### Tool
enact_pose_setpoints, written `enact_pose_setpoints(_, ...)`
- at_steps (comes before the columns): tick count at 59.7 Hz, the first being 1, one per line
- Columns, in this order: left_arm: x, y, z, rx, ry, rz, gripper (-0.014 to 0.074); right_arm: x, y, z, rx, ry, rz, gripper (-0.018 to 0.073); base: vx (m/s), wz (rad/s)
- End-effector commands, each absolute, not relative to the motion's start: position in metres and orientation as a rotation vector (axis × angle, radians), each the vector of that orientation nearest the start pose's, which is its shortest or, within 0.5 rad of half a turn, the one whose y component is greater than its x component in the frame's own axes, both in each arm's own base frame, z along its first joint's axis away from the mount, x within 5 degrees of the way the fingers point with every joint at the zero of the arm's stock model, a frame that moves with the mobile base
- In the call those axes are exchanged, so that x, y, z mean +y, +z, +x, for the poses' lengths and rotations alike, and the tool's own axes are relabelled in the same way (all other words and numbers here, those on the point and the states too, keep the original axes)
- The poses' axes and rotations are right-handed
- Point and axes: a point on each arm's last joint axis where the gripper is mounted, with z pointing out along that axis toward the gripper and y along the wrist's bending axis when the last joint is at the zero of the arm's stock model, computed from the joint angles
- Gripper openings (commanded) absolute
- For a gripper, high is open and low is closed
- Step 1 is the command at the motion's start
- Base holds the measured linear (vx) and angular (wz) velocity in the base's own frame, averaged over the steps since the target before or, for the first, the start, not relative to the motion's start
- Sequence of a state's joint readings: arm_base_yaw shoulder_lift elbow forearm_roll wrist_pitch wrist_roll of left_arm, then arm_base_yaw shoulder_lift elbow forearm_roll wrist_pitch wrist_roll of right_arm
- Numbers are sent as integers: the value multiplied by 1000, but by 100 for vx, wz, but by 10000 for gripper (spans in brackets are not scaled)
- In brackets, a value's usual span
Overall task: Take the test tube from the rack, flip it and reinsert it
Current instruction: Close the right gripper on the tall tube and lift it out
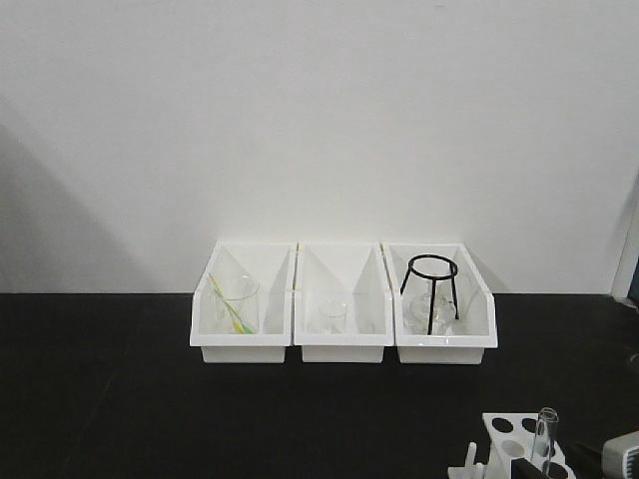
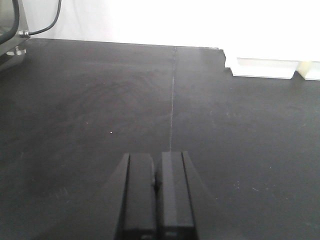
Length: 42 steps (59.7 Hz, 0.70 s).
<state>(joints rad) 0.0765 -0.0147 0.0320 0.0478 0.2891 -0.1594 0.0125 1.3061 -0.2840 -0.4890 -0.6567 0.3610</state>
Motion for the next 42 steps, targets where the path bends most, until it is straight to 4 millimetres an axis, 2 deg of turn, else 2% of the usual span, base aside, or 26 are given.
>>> enact_pose_setpoints(1,5,186,55,1683,-27,-163,-6,31,207,228,1755,284,-255,484,0,0)
enact_pose_setpoints(11,5,186,55,1683,-27,-163,-6,32,208,242,1756,293,-250,481,0,0)
enact_pose_setpoints(26,5,186,55,1683,-27,-163,-6,32,198,247,1790,303,-254,437,0,0)
enact_pose_setpoints(34,5,186,55,1683,-27,-163,-6,34,193,250,1784,325,-255,394,0,0)
enact_pose_setpoints(42,5,186,55,1683,-27,-163,-6,35,189,252,1785,338,-253,307,0,0)
